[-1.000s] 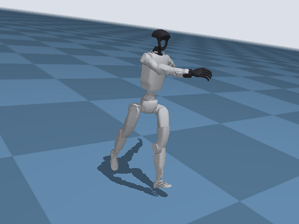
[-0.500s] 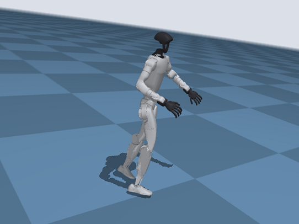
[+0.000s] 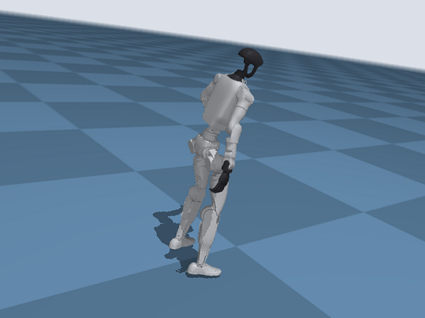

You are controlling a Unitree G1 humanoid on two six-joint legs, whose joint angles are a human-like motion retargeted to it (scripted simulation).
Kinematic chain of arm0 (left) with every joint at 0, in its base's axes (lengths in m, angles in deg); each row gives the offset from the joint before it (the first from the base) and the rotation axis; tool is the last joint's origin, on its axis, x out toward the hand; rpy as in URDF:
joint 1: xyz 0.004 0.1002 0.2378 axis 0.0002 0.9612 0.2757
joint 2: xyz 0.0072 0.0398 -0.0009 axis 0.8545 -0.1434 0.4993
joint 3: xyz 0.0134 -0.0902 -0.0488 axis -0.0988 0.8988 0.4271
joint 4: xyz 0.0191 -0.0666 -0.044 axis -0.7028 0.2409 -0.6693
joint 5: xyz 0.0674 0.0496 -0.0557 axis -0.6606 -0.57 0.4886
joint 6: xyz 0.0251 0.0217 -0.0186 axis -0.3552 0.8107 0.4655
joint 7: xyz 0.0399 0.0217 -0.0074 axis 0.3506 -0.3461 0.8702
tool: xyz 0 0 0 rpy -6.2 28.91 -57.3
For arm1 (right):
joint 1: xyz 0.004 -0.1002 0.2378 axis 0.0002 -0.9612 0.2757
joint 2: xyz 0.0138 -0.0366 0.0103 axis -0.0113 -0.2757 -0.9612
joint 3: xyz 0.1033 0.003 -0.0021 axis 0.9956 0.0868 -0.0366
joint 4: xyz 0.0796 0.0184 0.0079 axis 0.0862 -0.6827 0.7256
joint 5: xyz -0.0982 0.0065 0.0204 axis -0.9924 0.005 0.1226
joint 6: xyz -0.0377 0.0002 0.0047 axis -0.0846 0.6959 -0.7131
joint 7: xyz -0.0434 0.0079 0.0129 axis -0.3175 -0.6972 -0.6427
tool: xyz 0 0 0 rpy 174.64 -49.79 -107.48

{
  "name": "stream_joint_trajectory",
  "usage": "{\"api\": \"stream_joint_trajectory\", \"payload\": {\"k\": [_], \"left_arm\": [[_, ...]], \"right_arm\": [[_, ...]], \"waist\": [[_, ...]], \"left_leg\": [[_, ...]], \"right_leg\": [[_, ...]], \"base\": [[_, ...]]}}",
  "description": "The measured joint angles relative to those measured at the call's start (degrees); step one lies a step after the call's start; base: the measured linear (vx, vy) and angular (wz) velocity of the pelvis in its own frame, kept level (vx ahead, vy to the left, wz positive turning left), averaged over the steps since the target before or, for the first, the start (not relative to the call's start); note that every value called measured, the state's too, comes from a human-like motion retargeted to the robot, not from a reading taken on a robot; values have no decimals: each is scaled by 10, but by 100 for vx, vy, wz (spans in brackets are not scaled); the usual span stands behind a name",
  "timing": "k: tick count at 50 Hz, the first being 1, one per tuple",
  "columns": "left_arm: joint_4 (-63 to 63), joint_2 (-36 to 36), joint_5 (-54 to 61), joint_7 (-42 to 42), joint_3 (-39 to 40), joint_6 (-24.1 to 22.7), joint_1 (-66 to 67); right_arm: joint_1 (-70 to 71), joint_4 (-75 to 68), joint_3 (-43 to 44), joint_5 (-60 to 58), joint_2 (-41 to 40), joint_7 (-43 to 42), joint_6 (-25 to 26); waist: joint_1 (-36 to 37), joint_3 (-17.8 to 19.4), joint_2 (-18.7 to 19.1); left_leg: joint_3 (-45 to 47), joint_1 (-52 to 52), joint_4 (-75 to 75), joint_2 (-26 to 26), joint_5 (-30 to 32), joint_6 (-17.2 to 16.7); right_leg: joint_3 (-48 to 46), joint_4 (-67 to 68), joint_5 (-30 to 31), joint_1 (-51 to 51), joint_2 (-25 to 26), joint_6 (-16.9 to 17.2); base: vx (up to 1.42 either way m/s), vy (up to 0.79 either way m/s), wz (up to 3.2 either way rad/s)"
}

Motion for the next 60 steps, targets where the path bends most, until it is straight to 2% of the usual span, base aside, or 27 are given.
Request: {"api": "stream_joint_trajectory", "payload": {"k": [3,5,8,10,12,15,18,20,22,23,25,28,32,36,38,42,45,47,51,53,55,58,60], "left_arm": [[103,3,68,14,10,-5,19],[162,6,108,26,13,-18,34],[237,13,132,33,2,-40,56],[271,17,129,30,-8,-52,76],[292,13,123,28,-17,-64,102],[316,-5,124,29,-32,-93,146],[344,-33,126,29,-67,-129,176],[357,-49,126,30,-95,-139,186],[366,-63,122,37,-112,-137,195],[368,-70,119,40,-115,-133,200],[371,-82,113,47,-116,-121,209],[379,-91,99,52,-108,-113,220],[390,-77,81,46,-86,-117,221],[373,-46,77,37,-37,-113,200],[350,-29,82,38,-4,-110,185],[290,11,104,48,46,-105,149],[239,54,125,69,56,-100,115],[205,86,135,88,54,-100,91],[143,118,151,116,56,-102,64],[118,114,152,126,54,-101,63],[109,93,138,136,40,-99,65],[152,46,82,135,-22,-88,68],[205,16,36,114,-79,-87,74]], "right_arm": [[16,13,20,-9,27,-5,-9],[23,21,32,-1,42,-21,-20],[31,32,38,19,58,-39,-37],[35,38,37,29,65,-43,-45],[39,42,35,30,67,-41,-53],[36,46,24,21,61,-31,-72],[16,46,-3,5,47,-6,-95],[-3,42,-14,0,33,12,-100],[-29,34,-12,-3,14,22,-101],[-42,28,-8,-5,5,25,-100],[-69,14,2,-12,-12,25,-94],[-108,-4,8,-14,-36,29,-93],[-153,-28,-2,-3,-69,49,-100],[-182,-52,-14,-17,-92,70,-100],[-186,-63,-19,-37,-98,75,-98],[-169,-82,-22,-68,-89,77,-89],[-143,-93,-23,-65,-70,66,-79],[-124,-100,-30,-57,-58,57,-77],[-88,-108,-52,-32,-34,38,-83],[-61,-115,-59,-11,-24,25,-89],[-22,-133,-62,16,-17,1,-95],[61,-164,-78,51,-15,-60,-84],[140,-179,-106,69,-17,-111,-75]], "waist": [[45,7,14],[61,12,29],[74,21,52],[80,24,62],[83,25,69],[88,24,80],[101,20,94],[109,17,93],[106,14,95],[104,14,98],[100,15,102],[81,15,101],[46,4,96],[8,-12,93],[-15,-17,88],[-58,-12,63],[-81,5,48],[-91,17,45],[-90,14,53],[-80,3,63],[-66,0,71],[-46,28,54],[-31,44,35]], "left_leg": [[62,19,-179,16,56,-47],[94,15,-255,31,72,-85],[148,1,-317,47,79,-141],[175,-2,-338,49,86,-159],[176,5,-347,49,94,-153],[141,30,-348,54,90,-125],[86,62,-348,62,75,-96],[42,78,-346,54,67,-81],[-16,88,-331,49,58,-76],[-44,94,-321,47,53,-76],[-100,108,-298,39,42,-75],[-193,126,-262,19,33,-75],[-325,153,-236,8,45,-86],[-428,183,-236,16,86,-110],[-460,199,-244,23,112,-123],[-486,239,-265,31,146,-138],[-519,285,-286,48,138,-138],[-550,315,-300,70,123,-136],[-586,345,-306,106,116,-134],[-594,347,-296,118,140,-135],[-592,349,-270,121,187,-138],[-523,333,-133,83,270,-134],[-435,253,59,49,273,-112]], "right_leg": [[-36,-3,0,28,23,3],[-69,-4,-8,53,45,4],[-117,-9,-19,94,75,2],[-141,-12,-22,119,90,-2],[-157,-5,-17,139,100,-10],[-170,53,11,148,104,-27],[-155,233,68,92,79,-46],[-82,374,109,19,77,-31],[28,472,96,-46,142,21],[56,510,80,-68,166,32],[58,577,67,-102,159,7],[49,627,42,-140,130,-57],[67,594,-18,-176,146,-88],[44,456,-42,-183,142,-98],[33,355,-44,-176,139,-90],[24,122,-7,-149,116,-61],[58,-11,6,-138,104,-35],[94,-48,3,-141,103,-23],[61,-26,17,-153,94,-22],[24,5,8,-151,96,-35],[8,42,-29,-139,106,-50],[-1,106,-97,-80,101,-66],[-9,156,-142,-52,89,-73]], "base": [[39,-4,88],[39,1,107],[42,5,109],[45,9,102],[48,12,100],[52,18,97],[52,24,110],[49,20,168],[49,14,238],[50,13,259],[51,15,268],[50,12,304],[49,-1,338],[48,-12,337],[49,-20,313],[50,-27,236],[53,-34,146],[57,-38,95],[63,-42,44],[74,-46,12],[83,-51,14],[88,-56,29],[80,-56,38]]}}
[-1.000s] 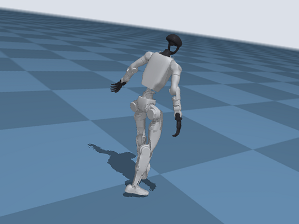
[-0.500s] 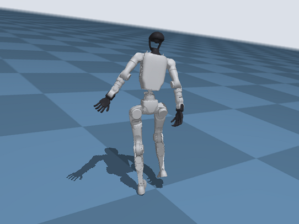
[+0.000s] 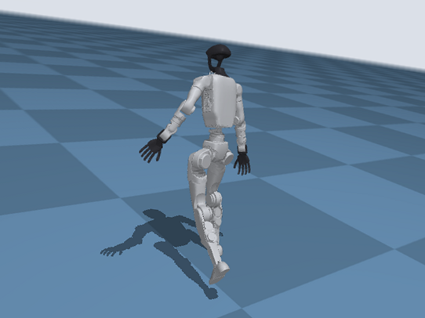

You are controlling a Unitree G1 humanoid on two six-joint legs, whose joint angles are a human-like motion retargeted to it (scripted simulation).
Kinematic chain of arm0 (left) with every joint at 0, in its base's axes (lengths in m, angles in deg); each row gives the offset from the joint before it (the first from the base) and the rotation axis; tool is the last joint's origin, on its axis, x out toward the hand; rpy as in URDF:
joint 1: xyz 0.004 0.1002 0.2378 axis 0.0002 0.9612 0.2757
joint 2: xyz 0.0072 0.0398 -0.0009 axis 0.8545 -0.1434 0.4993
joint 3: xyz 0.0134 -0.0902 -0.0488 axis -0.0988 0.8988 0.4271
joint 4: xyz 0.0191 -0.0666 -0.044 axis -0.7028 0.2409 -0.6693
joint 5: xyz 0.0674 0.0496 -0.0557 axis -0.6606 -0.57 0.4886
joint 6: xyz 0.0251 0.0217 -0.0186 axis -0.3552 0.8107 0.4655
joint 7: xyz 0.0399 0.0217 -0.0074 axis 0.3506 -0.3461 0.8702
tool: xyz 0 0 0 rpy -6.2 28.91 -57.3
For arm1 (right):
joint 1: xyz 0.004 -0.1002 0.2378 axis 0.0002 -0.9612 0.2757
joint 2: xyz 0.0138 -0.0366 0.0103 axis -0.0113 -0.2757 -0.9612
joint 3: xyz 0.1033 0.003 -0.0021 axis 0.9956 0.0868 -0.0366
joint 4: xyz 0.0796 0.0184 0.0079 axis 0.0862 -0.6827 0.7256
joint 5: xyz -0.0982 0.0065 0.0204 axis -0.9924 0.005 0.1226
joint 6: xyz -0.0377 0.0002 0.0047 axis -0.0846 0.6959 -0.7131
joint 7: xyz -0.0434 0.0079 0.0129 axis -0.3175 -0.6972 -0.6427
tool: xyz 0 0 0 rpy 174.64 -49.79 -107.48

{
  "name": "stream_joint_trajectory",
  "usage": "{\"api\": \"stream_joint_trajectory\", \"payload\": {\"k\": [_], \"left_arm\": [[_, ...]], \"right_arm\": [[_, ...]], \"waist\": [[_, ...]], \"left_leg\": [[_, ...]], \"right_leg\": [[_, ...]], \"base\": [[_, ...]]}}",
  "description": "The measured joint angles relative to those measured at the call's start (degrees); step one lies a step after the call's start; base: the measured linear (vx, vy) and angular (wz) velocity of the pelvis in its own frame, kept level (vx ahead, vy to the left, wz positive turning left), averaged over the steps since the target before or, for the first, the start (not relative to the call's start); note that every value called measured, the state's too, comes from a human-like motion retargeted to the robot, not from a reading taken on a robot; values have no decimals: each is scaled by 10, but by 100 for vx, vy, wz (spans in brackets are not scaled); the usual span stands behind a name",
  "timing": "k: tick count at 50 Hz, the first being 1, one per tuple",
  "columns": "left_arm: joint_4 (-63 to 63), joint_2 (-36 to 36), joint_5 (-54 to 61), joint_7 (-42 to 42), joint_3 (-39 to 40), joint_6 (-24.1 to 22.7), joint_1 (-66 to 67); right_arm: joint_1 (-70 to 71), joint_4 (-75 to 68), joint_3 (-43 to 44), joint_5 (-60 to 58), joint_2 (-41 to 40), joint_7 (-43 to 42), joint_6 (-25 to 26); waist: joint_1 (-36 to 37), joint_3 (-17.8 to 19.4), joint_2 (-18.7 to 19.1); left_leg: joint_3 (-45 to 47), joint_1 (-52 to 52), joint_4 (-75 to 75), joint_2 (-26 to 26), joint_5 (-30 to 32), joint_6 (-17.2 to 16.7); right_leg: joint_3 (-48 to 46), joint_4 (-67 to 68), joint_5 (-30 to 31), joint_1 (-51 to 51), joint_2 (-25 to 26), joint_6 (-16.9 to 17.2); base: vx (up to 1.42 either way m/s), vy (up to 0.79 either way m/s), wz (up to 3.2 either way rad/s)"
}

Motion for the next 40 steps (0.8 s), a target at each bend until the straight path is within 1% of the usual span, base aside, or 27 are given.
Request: {"api": "stream_joint_trajectory", "payload": {"k": [2,3,5,7,8,10,12,13,15,17,19,20,22,23,25,26,27,28,30,32,33,35,36,38,40], "left_arm": [[53,-19,-47,-34,-57,-12,31],[78,-25,-68,-51,-81,-21,55],[122,-26,-98,-82,-117,-41,117],[161,-13,-99,-104,-117,-61,191],[179,-2,-86,-112,-107,-70,228],[209,30,-31,-123,-76,-84,300],[226,69,85,-126,-36,-96,366],[230,86,157,-126,-15,-104,398],[233,107,302,-131,30,-134,464],[233,103,384,-156,65,-172,525],[229,87,417,-187,85,-198,574],[225,78,423,-200,92,-206,594],[217,63,413,-204,106,-205,618],[213,56,403,-200,120,-199,624],[216,50,380,-182,163,-176,611],[225,49,360,-175,194,-165,585],[236,50,329,-170,222,-154,553],[248,52,280,-169,245,-143,508],[262,63,210,-159,247,-91,391],[268,52,169,-143,205,-24,243],[268,37,154,-131,175,3,170],[268,-8,113,-104,107,42,23],[262,-30,78,-90,71,53,-44],[231,-65,-4,-63,2,71,-166],[165,-79,-85,-47,-60,80,-272]], "right_arm": [[94,0,-31,0,-2,-42,5],[147,2,-44,-1,-3,-59,6],[253,16,-63,5,-6,-83,5],[362,31,-81,40,-8,-95,0],[413,41,-95,66,-8,-97,-4],[500,69,-146,127,-2,-96,-14],[567,119,-241,187,17,-77,-22],[594,156,-297,208,31,-62,-28],[649,240,-405,237,62,-26,-51],[713,298,-484,253,71,9,-76],[775,317,-526,267,49,25,-89],[804,315,-538,274,29,27,-92],[833,307,-542,292,-9,13,-95],[838,306,-542,304,-26,5,-98],[820,326,-531,328,-35,4,-104],[792,347,-516,325,-27,24,-106],[760,368,-498,311,-17,48,-107],[718,387,-475,277,-4,81,-108],[623,411,-420,231,19,91,-87],[512,396,-349,187,20,48,-50],[452,372,-308,163,9,18,-33],[327,299,-200,109,-22,-41,-4],[264,258,-129,87,-34,-58,6],[138,185,18,53,-40,-65,21],[12,122,148,40,-11,-36,32]], "waist": [[22,-16,-6],[38,-27,-9],[80,-43,-25],[146,-52,-53],[185,-55,-71],[273,-59,-114],[367,-57,-167],[411,-55,-189],[482,-60,-202],[511,-78,-189],[510,-97,-175],[502,-105,-168],[474,-117,-152],[456,-120,-143],[419,-113,-124],[406,-105,-111],[398,-99,-101],[399,-97,-98],[389,-77,-121],[362,-43,-147],[341,-27,-150],[283,-5,-144],[243,-4,-134],[150,-15,-110],[45,-43,-76]], "left_leg": [[85,-136,196,1,-46,40],[123,-200,270,8,-77,63],[202,-297,364,26,-142,108],[287,-354,380,43,-201,141],[326,-373,362,45,-223,150],[388,-401,274,29,-241,151],[428,-401,92,-5,-214,136],[442,-387,-25,-21,-188,126],[458,-344,-232,-14,-137,84],[464,-321,-335,17,-111,31],[446,-310,-384,41,-93,-13],[431,-305,-400,49,-85,-29],[400,-287,-403,46,-83,-32],[390,-273,-398,35,-88,-24],[374,-232,-378,15,-112,-5],[366,-207,-364,16,-137,5],[358,-188,-347,17,-167,19],[353,-181,-324,19,-206,40],[333,-193,-263,-11,-287,84],[313,-203,-199,-49,-351,102],[303,-196,-177,-61,-373,100],[277,-165,-158,-71,-398,85],[258,-143,-165,-67,-398,74],[212,-102,-193,-52,-385,53],[159,-65,-239,-23,-345,31]], "right_leg": [[-5,49,-40,-13,7,-8],[-3,67,-57,-21,15,-11],[10,84,-80,-20,29,-8],[38,66,-80,3,39,13],[57,43,-70,20,41,29],[102,-24,-31,60,35,67],[155,-101,55,96,14,107],[182,-134,107,113,5,126],[219,-193,217,158,23,139],[233,-232,308,206,49,139],[231,-255,379,245,65,139],[228,-264,411,263,70,139],[219,-266,435,297,65,139],[206,-271,428,320,52,139],[144,-260,368,365,34,121],[93,-217,315,371,33,102],[50,-147,256,356,26,84],[19,-21,183,302,7,70],[30,202,52,171,-37,41],[92,336,-35,55,-48,19],[117,374,-63,11,-44,9],[142,406,-103,-58,-28,-10],[133,397,-106,-83,-22,-17],[106,353,-92,-127,-13,-21],[72,267,-55,-156,0,-11]], "base": [[71,-52,18],[72,-48,-23],[77,-44,-72],[88,-36,-138],[94,-30,-172],[99,-22,-192],[105,-12,-210],[110,-8,-215],[115,-12,-204],[118,-4,-156],[116,9,-104],[114,23,-57],[113,45,-10],[112,61,43],[110,56,89],[104,37,98],[97,27,69],[90,24,59],[82,19,86],[82,12,124],[88,9,129],[94,6,141],[100,4,168],[104,-1,204],[110,-12,233]]}}
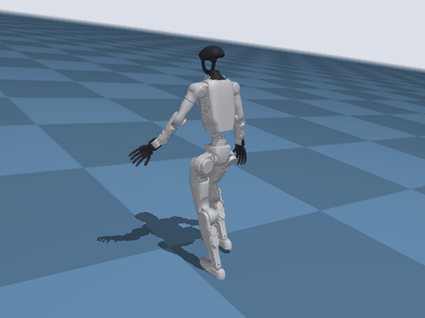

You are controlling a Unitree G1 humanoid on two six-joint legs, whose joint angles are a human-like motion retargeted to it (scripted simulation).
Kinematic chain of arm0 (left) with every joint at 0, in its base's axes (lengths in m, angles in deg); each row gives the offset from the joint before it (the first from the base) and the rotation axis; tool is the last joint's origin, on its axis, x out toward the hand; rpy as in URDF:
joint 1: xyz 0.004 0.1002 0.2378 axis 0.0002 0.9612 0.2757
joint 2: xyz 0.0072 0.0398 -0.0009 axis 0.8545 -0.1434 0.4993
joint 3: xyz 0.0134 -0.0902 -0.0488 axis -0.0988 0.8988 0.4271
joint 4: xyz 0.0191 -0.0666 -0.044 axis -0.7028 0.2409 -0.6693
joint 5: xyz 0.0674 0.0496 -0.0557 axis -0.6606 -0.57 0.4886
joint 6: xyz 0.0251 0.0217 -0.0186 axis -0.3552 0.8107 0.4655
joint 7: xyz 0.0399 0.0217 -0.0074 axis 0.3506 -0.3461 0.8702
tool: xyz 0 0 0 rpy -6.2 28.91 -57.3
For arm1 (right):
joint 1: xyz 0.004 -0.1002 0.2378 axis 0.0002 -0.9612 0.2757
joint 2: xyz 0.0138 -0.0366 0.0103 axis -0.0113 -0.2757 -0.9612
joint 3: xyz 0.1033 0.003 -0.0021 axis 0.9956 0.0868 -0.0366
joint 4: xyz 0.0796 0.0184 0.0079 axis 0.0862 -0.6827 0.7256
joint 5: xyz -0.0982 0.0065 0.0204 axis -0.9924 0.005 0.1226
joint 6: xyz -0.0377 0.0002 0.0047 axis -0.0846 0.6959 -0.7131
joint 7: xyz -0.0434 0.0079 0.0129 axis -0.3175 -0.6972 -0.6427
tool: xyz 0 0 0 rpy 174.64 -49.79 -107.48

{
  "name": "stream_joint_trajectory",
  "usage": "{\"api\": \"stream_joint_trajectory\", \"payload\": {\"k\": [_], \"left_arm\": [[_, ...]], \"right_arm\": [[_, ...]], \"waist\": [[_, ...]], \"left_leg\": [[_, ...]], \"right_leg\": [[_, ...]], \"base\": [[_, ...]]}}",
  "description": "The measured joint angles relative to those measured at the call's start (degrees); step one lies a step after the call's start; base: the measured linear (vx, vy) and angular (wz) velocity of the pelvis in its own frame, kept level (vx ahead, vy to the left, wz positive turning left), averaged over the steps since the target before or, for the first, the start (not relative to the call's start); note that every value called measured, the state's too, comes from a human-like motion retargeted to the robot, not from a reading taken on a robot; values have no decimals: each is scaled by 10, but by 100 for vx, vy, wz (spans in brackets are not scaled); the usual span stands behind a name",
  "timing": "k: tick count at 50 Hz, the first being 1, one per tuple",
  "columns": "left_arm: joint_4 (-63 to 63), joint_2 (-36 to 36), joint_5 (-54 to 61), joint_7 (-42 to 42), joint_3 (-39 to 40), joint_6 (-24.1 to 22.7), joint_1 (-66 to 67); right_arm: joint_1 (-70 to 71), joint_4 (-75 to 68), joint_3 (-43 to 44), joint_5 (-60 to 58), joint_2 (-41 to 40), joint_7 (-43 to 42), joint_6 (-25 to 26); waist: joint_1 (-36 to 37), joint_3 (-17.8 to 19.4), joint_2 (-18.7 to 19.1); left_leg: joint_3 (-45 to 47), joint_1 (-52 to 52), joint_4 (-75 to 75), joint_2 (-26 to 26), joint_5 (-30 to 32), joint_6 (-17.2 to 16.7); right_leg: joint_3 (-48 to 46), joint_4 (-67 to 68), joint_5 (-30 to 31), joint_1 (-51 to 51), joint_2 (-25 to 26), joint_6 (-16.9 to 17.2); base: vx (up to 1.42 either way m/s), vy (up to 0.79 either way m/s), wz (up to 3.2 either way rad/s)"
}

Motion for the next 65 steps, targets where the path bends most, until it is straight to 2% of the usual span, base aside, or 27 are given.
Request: {"api": "stream_joint_trajectory", "payload": {"k": [5,7,10,13,15,17,18,20,23,25,27,30,32,34,36,38,40,43,45,47,48,50,53,56,60,63,65], "left_arm": [[-186,-22,-25,7,-80,-22,-216],[-225,-32,1,25,-132,-32,-306],[-244,-49,16,58,-206,-38,-419],[-231,-73,42,70,-202,-32,-439],[-224,-80,63,67,-165,-25,-389],[-219,-73,70,59,-115,-17,-289],[-215,-66,61,49,-88,-14,-233],[-192,-46,29,20,-44,-24,-111],[-111,-28,12,-24,-30,-51,71],[-43,-14,31,-43,-46,-69,182],[18,10,71,-49,-64,-85,286],[72,74,147,-32,-44,-103,428],[80,134,220,-9,14,-124,516],[77,196,311,4,93,-166,607],[76,247,395,-7,176,-214,696],[80,280,464,-35,250,-252,781],[92,296,512,-65,295,-271,853],[103,289,538,-93,298,-260,906],[106,282,531,-100,276,-241,880],[111,270,449,-110,244,-236,783],[111,263,403,-113,220,-221,716],[99,234,343,-103,177,-171,578],[89,137,258,-71,86,-96,357],[54,28,162,-21,-25,-47,176],[-69,-60,27,40,-139,-15,-38],[-182,-105,-24,43,-169,-6,-200],[-218,-147,-56,30,-192,-8,-301]], "right_arm": [[-306,-141,188,14,161,94,12],[-423,-171,240,41,198,112,10],[-567,-193,324,84,198,136,5],[-633,-200,405,139,164,142,13],[-636,-196,432,181,136,133,21],[-599,-179,433,233,111,114,28],[-564,-170,428,259,105,106,30],[-473,-158,397,301,97,96,26],[-307,-143,313,337,81,70,1],[-180,-125,224,347,64,34,-21],[-62,-84,110,326,39,-5,-45],[74,33,-57,231,13,-48,-73],[136,145,-129,168,19,-52,-86],[190,263,-178,150,28,-34,-101],[254,363,-228,174,45,-6,-119],[339,437,-295,205,72,12,-135],[436,485,-368,211,98,11,-147],[550,507,-435,192,98,-18,-146],[572,505,-427,185,78,-31,-142],[534,491,-387,141,51,7,-146],[505,480,-362,118,41,16,-137],[429,454,-307,95,18,8,-103],[271,398,-223,46,-15,-6,-54],[89,314,-142,16,-35,-2,-35],[-118,140,-20,0,0,32,-17],[-224,-31,78,-52,75,75,25],[-290,-131,119,-103,124,116,39]], "waist": [[-227,-73,87],[-289,-80,100],[-346,-84,100],[-358,-78,87],[-358,-67,79],[-350,-41,74],[-342,-25,70],[-319,-6,65],[-256,-21,61],[-196,-41,49],[-118,-61,26],[21,-94,-25],[119,-115,-64],[208,-126,-91],[276,-129,-99],[318,-130,-103],[339,-134,-108],[330,-123,-104],[310,-86,-93],[317,-55,-68],[321,-52,-76],[304,-40,-91],[231,-38,-81],[100,-71,-42],[-86,-127,30],[-182,-129,59],[-220,-116,72]], "left_leg": [[-110,65,-103,90,205,-78],[-145,98,-128,117,289,-107],[-190,136,-138,150,377,-139],[-183,166,-113,137,448,-143],[-133,173,-78,136,490,-143],[-44,160,8,163,464,-123],[12,142,78,168,418,-89],[84,76,245,177,281,-21],[105,-61,448,146,82,48],[120,-145,511,111,-10,76],[144,-208,497,77,-41,93],[186,-274,363,38,-2,107],[232,-280,201,26,56,103],[288,-255,35,29,113,76],[322,-228,-75,49,145,26],[314,-215,-135,69,159,-16],[266,-213,-154,76,171,-30],[196,-194,-120,29,191,13],[164,-151,-75,-13,170,50],[161,-111,-7,-14,103,73],[164,-124,32,-24,68,80],[157,-131,84,-43,12,74],[120,-89,78,-41,-8,40],[49,-37,23,-9,40,7],[-43,20,-66,58,189,-44],[-89,84,-122,98,309,-87],[-111,130,-143,128,362,-108]], "right_leg": [[-75,-349,96,22,10,32],[-72,-450,105,52,14,57],[-50,-519,90,79,22,79],[-62,-517,116,111,11,69],[-78,-490,155,132,16,40],[-67,-445,164,152,54,8],[-54,-410,141,159,66,4],[-26,-322,78,152,92,11],[20,-216,6,125,119,36],[60,-195,-23,132,127,44],[106,-231,-22,171,121,49],[177,-332,47,242,88,75],[221,-398,141,283,61,110],[253,-454,255,333,49,141],[255,-495,350,395,60,150],[231,-521,418,451,72,150],[204,-538,478,495,75,150],[162,-540,483,552,30,150],[95,-525,439,598,3,123],[36,-296,285,519,-14,94],[25,-143,205,425,-39,82],[9,39,97,291,-78,43],[-16,123,-2,164,-79,-6],[-31,62,8,76,-24,-2],[-44,-205,74,35,24,24],[-86,-431,109,74,6,54],[-82,-507,99,90,4,81]], "base": [[120,-37,219],[127,-60,171],[121,-68,97],[112,-62,-6],[102,-77,-55],[97,-92,-105],[97,-75,-156],[96,-57,-181],[99,-36,-184],[105,-21,-192],[111,-14,-198],[118,-6,-193],[127,5,-186],[139,7,-178],[148,-1,-130],[145,4,-78],[136,24,-33],[126,64,36],[121,58,92],[111,32,35],[101,25,38],[100,21,82],[108,13,144],[114,-1,222],[123,-24,238],[133,-49,196],[132,-62,132]]}}
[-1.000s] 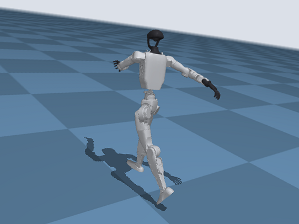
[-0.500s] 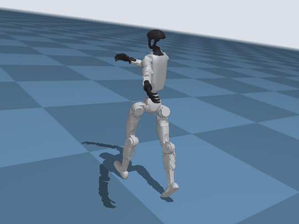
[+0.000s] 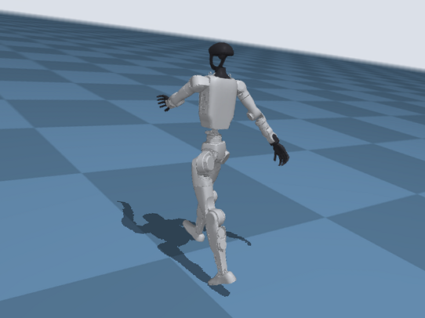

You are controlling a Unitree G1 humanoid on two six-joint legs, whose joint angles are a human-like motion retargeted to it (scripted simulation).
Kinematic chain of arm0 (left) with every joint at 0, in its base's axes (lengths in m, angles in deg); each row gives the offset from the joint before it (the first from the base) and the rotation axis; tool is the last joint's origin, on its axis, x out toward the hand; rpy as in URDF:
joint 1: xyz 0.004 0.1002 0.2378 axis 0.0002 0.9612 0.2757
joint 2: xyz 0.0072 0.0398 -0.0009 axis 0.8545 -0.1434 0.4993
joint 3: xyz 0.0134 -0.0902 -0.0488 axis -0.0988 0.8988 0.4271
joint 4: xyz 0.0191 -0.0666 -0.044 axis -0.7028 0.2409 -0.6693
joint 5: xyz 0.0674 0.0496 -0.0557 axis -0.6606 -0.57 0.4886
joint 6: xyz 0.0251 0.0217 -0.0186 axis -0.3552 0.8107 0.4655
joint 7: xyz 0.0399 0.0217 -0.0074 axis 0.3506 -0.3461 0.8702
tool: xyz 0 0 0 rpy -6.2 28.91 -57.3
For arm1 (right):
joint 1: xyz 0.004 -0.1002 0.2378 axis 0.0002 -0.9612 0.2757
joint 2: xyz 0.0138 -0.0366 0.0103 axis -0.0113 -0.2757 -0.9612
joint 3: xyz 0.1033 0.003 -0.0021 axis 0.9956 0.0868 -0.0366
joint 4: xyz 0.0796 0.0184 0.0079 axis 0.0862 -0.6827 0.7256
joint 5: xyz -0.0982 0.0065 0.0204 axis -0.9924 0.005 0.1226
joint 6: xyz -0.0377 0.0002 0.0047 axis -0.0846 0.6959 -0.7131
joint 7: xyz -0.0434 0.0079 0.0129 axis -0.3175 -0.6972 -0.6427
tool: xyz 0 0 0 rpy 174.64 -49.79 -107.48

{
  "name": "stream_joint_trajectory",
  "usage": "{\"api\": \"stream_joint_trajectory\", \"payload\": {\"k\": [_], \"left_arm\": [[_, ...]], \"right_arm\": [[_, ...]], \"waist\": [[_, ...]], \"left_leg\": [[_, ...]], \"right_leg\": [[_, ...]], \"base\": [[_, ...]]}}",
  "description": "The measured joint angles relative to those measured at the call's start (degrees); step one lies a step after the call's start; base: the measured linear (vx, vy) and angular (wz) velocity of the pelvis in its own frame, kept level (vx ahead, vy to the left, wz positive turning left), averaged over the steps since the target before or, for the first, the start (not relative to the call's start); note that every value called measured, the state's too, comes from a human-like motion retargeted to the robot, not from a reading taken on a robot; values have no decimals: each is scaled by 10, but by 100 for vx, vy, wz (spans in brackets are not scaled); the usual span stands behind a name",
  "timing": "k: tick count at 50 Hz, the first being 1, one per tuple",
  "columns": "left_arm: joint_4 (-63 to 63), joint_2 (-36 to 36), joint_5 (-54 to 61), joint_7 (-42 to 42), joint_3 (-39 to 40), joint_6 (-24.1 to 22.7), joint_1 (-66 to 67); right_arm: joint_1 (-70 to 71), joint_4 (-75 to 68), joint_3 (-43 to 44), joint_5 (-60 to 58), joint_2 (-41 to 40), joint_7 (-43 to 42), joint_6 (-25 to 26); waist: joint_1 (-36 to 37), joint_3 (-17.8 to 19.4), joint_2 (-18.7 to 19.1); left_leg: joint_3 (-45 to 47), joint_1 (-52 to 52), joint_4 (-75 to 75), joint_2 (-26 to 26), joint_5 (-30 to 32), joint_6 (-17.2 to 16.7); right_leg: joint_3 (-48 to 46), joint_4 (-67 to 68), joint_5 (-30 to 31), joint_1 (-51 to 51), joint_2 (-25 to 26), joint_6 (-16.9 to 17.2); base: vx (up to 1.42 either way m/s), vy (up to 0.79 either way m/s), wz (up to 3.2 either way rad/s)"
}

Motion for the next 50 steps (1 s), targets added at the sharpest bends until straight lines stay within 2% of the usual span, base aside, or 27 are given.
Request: {"api": "stream_joint_trajectory", "payload": {"k": [2,5,7,8,10,13,15,17,20,22,24,26,28,30,32,35,37,38,40,42,43,45,48,50], "left_arm": [[1,-45,-17,-5,-26,0,-72],[20,-74,-33,-4,-44,21,-96],[33,-59,-58,-9,-36,26,-39],[36,-38,-74,-15,-32,25,5],[49,12,-92,-33,-28,13,110],[108,83,-77,-60,-9,-17,289],[165,119,-36,-77,19,-35,408],[214,163,25,-83,62,-48,514],[253,256,144,-55,156,-66,655],[264,318,235,-30,233,-93,742],[276,370,341,-16,312,-141,838],[292,406,443,-23,379,-194,938],[309,427,522,-46,426,-232,1030],[320,436,573,-73,465,-252,1106],[328,435,588,-86,493,-251,1144],[332,426,573,-81,533,-231,1128],[336,416,494,-73,549,-196,1047],[334,410,458,-68,543,-172,992],[326,388,393,-62,509,-128,875],[324,351,318,-62,428,-95,739],[321,328,282,-59,379,-84,678],[302,282,216,-45,283,-63,572],[237,226,115,-12,157,-16,428],[171,199,58,7,112,12,342]], "right_arm": [[-63,-55,23,-9,30,22,0],[-109,-79,77,34,50,7,14],[-87,-68,107,93,53,-17,17],[-59,-59,104,139,51,-34,17],[19,-37,71,225,38,-67,5],[178,-5,-7,283,-6,-104,-29],[284,20,-64,293,-43,-126,-51],[384,46,-132,287,-79,-153,-66],[540,84,-255,250,-125,-196,-73],[631,122,-323,220,-145,-203,-82],[713,156,-384,231,-165,-198,-105],[792,175,-453,285,-185,-194,-133],[869,182,-532,352,-198,-192,-157],[938,181,-603,401,-205,-189,-174],[973,177,-627,415,-206,-186,-178],[963,172,-584,407,-202,-181,-170],[908,177,-518,354,-186,-167,-154],[873,181,-484,329,-178,-168,-141],[792,185,-415,277,-169,-170,-110],[695,179,-341,224,-167,-167,-81],[645,169,-307,206,-168,-167,-71],[543,136,-251,190,-173,-178,-56],[380,78,-168,175,-157,-196,-33],[269,50,-113,164,-134,-189,-21]], "waist": [[-17,15,12],[-22,45,16],[-19,77,6],[-18,95,-2],[-10,118,-14],[31,99,-9],[89,76,-14],[172,58,-35],[314,40,-84],[401,34,-110],[473,31,-120],[525,28,-122],[555,25,-125],[564,21,-128],[561,19,-126],[553,38,-116],[562,56,-110],[562,66,-117],[548,90,-131],[512,108,-136],[484,111,-132],[406,107,-117],[257,81,-79],[164,63,-49]], "left_leg": [[-14,32,2,29,38,-12],[4,66,41,44,91,-16],[57,74,121,43,74,11],[91,65,192,42,33,35],[145,1,383,45,-96,95],[186,-171,632,42,-277,172],[211,-267,701,13,-345,203],[233,-331,677,-38,-362,215],[271,-386,507,-108,-318,216],[319,-382,327,-118,-262,210],[379,-359,161,-108,-222,183],[420,-345,56,-97,-215,143],[421,-345,6,-82,-225,108],[403,-344,-11,-72,-223,95],[391,-336,7,-73,-201,107],[375,-304,74,-92,-194,150],[365,-293,144,-113,-249,181],[358,-297,180,-126,-281,183],[342,-291,227,-153,-337,173],[314,-263,230,-175,-362,153],[293,-243,222,-179,-365,142],[240,-204,198,-179,-360,122],[140,-154,152,-152,-307,95],[79,-129,122,-123,-248,73]], "right_leg": [[40,-17,-15,7,9,-4],[22,44,54,21,12,-39],[20,125,72,36,26,-55],[28,175,41,44,37,-59],[44,263,-28,54,60,-54],[71,315,-79,43,96,-37],[103,294,-92,61,108,-30],[150,238,-79,106,104,-27],[230,144,-9,174,73,-19],[275,96,65,211,53,0],[314,55,151,258,49,26],[345,23,227,310,47,56],[353,8,279,355,53,68],[349,2,318,394,60,69],[345,4,358,428,61,69],[296,63,407,459,54,69],[200,271,288,375,12,59],[156,388,214,314,-19,30],[98,556,98,215,-83,-30],[81,647,9,135,-110,-72],[78,669,-30,102,-106,-84],[72,677,-73,44,-80,-93],[55,585,-61,-16,-34,-78],[37,465,-35,-33,-17,-69]], "base": [[124,-69,71],[116,-74,-18],[111,-74,-99],[108,-70,-125],[103,-62,-131],[97,-43,-133],[101,-28,-159],[106,-18,-196],[110,-7,-224],[117,7,-215],[126,18,-204],[131,25,-166],[133,18,-90],[129,19,-18],[123,33,37],[114,49,60],[101,69,52],[97,51,85],[96,35,118],[98,27,160],[99,20,201],[101,13,246],[105,0,298],[110,-17,288]]}}
